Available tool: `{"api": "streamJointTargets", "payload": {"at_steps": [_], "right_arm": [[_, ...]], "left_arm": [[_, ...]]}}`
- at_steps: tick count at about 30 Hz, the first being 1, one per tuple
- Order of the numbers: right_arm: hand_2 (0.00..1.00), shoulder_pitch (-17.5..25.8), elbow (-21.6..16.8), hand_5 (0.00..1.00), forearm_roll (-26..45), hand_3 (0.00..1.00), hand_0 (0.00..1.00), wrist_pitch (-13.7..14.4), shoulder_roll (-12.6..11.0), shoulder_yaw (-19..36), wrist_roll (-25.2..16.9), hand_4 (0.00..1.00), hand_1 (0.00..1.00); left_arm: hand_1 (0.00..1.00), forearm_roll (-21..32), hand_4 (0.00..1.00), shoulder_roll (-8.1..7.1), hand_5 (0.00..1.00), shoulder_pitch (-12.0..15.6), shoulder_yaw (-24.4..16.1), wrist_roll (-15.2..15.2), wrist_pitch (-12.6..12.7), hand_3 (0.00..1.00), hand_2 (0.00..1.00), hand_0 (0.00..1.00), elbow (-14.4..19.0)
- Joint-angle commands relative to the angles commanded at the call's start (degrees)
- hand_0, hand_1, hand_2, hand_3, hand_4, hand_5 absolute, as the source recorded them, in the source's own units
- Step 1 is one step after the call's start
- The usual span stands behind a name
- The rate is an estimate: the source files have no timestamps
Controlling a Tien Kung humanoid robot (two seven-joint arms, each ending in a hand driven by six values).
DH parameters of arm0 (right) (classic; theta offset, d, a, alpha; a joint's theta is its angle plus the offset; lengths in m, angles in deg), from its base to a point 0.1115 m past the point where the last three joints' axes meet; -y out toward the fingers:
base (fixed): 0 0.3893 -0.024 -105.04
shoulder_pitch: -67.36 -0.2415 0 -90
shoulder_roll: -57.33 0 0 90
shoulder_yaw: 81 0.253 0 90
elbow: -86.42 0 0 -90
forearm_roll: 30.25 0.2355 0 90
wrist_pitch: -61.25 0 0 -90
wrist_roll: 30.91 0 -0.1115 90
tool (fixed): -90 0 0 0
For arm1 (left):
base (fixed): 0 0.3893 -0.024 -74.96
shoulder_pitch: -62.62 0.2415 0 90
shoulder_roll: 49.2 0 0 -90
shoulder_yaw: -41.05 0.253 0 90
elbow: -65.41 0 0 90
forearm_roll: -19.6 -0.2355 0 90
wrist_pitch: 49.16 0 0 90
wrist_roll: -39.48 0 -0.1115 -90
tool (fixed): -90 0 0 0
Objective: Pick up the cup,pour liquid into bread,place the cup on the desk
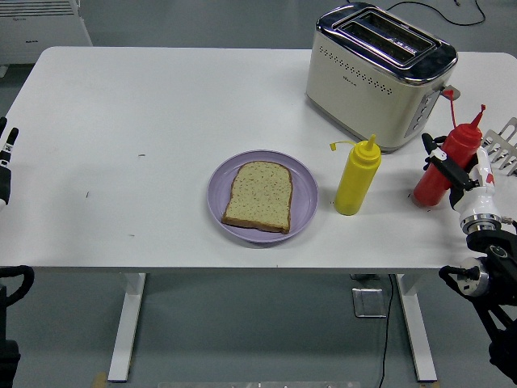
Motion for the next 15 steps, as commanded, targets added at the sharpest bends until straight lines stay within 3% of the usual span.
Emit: {"api": "streamJointTargets", "payload": {"at_steps": [2, 7, 8, 15], "right_arm": [[0.207, -0.05, -0.12, 0.167, 0.43, 0.300, 0.003, 0.13, -0.02, 0.09, -0.33, 0.815, 0.055], [0.207, -0.02, -0.95, 0.167, 1.01, 0.300, 0.003, -0.01, -0.20, 0.38, -0.49, 0.815, 0.055], [0.185, 0.00, -1.26, 0.163, 1.11, 0.300, 0.002, -0.06, -0.25, 0.52, -0.46, 0.811, 0.007], [0.185, 0.25, -4.10, 0.147, 1.12, 0.303, 0.002, -0.21, -0.75, 1.93, 0.09, 0.802, 0.004]], "left_arm": [[0.848, 0.00, 0.672, 0.00, 0.998, 0.01, -0.02, 0.01, 0.00, 0.750, 0.865, 0.834, -0.01], [0.848, 0.02, 0.672, 0.04, 0.998, 0.07, 0.00, 0.01, 0.01, 0.750, 0.865, 0.834, -0.03], [0.848, 0.01, 0.671, 0.05, 0.998, 0.07, 0.01, 0.01, 0.01, 0.751, 0.865, 0.834, -0.04], [0.849, 0.00, 0.671, 0.07, 0.998, 0.09, 0.18, 0.00, 0.01, 0.751, 0.866, 0.834, -0.07]]}}
